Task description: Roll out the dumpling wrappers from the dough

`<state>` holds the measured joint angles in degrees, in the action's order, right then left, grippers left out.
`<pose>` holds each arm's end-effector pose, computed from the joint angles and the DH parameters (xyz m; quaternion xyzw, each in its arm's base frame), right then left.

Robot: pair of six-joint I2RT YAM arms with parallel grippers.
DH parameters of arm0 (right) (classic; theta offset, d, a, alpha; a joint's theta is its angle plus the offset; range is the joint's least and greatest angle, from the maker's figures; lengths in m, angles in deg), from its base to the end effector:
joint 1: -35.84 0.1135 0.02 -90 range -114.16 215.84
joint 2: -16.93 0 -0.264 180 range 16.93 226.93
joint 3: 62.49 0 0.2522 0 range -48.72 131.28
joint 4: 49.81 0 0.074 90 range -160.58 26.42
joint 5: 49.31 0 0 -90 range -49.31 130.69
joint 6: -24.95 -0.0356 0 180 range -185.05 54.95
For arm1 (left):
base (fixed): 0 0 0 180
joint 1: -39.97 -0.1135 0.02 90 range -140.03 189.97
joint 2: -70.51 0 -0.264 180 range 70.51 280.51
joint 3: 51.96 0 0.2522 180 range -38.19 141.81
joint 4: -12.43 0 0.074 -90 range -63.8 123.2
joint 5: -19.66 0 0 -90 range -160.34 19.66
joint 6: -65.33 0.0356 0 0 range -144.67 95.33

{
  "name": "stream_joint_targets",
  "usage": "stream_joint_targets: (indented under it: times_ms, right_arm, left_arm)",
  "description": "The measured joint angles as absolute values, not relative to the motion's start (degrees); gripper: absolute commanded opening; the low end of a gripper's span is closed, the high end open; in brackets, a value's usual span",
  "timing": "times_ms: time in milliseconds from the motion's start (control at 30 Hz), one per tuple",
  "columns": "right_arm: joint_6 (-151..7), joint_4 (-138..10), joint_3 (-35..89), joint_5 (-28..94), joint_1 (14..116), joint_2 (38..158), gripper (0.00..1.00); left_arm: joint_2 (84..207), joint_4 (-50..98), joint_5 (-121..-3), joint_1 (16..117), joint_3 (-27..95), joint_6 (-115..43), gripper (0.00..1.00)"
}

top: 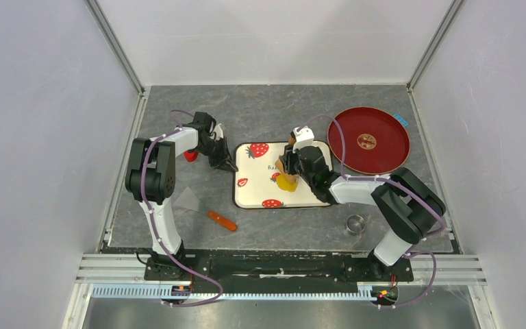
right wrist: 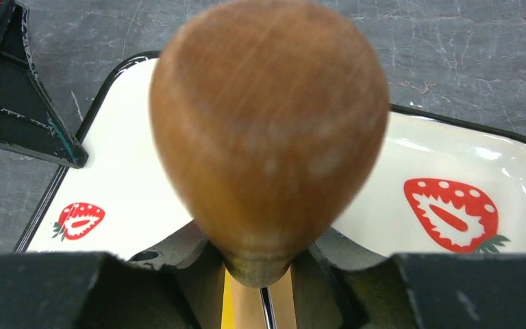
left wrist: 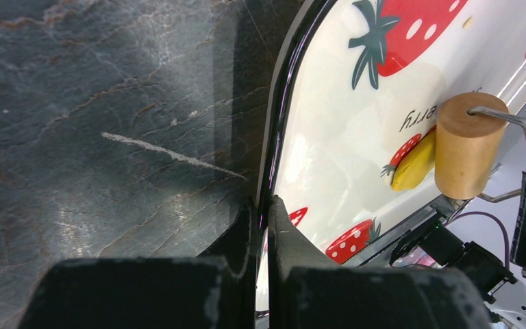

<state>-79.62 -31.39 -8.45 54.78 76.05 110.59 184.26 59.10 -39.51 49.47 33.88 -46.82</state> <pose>0.2594 0.2079 0.1769 -0.1141 0.8138 0.1681 0.5444 0.3688 -0.0802 0.1363 -0.0698 0.9534 -0.2887 0.0526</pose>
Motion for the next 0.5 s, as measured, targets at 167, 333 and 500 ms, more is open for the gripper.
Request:
stream_joint_targets:
  times_ms: [167, 333, 500]
  right_arm:
    - [-79.6, -26.0, -9.3, 55.5, 75.9, 113.3, 0.00]
    - [-79.9, -19.4, -12.9, 57.2, 75.9, 113.6, 0.00]
    - [-80.3, -12.4, -16.4, 59.1, 76.3, 114.4, 0.00]
  left_arm:
    - [184.3, 59.1, -39.5, 49.5, 33.9, -46.8, 0.02]
    - [184.3, 59.1, -39.5, 49.5, 33.9, -46.8, 0.02]
    - [184.3, 59.1, -39.4, 49.5, 33.9, -46.8, 0.02]
